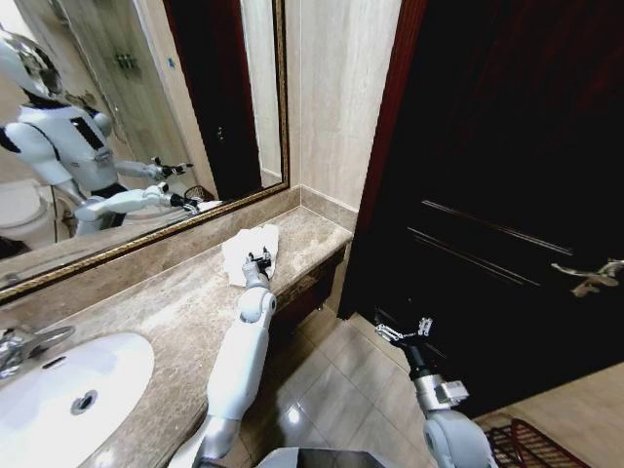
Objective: Discard the used towel into the hamper.
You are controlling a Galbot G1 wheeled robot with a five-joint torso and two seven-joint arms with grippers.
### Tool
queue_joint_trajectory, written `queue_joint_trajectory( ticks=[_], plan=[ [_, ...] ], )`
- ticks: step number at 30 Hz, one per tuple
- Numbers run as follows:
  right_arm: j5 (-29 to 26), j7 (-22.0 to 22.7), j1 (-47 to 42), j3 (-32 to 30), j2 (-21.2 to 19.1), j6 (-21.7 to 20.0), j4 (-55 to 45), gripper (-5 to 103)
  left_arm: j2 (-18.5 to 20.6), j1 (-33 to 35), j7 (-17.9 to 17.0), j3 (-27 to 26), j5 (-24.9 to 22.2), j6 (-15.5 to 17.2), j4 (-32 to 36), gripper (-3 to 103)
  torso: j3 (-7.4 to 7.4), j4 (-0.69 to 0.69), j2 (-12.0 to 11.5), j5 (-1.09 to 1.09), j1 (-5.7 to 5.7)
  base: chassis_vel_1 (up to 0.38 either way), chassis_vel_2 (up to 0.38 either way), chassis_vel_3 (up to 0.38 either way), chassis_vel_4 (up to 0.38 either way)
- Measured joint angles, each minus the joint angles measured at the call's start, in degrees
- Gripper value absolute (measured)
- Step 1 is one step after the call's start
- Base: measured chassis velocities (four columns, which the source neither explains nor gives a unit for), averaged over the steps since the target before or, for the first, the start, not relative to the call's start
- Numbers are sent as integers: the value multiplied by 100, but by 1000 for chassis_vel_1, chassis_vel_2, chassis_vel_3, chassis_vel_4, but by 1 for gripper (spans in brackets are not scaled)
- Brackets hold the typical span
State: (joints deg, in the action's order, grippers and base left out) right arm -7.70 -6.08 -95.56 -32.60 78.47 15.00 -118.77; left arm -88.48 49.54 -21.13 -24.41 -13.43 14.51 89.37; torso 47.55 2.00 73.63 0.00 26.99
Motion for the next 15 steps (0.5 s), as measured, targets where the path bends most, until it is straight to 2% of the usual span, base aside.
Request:
queue_joint_trajectory(
  ticks=[2,3,5,7,9,15],
  plan=[
    [12,-4,-20,-3,11,20,-7,100,32,44,20,-13,-33,-19,53,18,0,0,0,0,0,0,0,0,0],
    [12,-4,-20,-3,11,20,-7,100,32,44,20,-13,-33,-19,53,18,0,0,0,0,0,0,0,0,0],
    [25,-6,-38,-2,32,27,-29,100,60,96,51,-23,-69,-41,113,9,0,0,0,0,0,0,0,0,0],
    [31,-7,-45,0,39,29,-36,100,70,121,63,-31,-89,-51,142,9,0,0,0,0,0,0,0,0,0],
    [43,-9,-57,6,53,35,-54,100,94,176,84,-49,-131,-65,217,4,0,0,0,0,0,0,0,0,0],
    [86,-11,-90,18,111,62,-93,100,250,445,179,-100,-317,-180,631,4,0,0,0,0,0,0,0,0,0]
  ],
)
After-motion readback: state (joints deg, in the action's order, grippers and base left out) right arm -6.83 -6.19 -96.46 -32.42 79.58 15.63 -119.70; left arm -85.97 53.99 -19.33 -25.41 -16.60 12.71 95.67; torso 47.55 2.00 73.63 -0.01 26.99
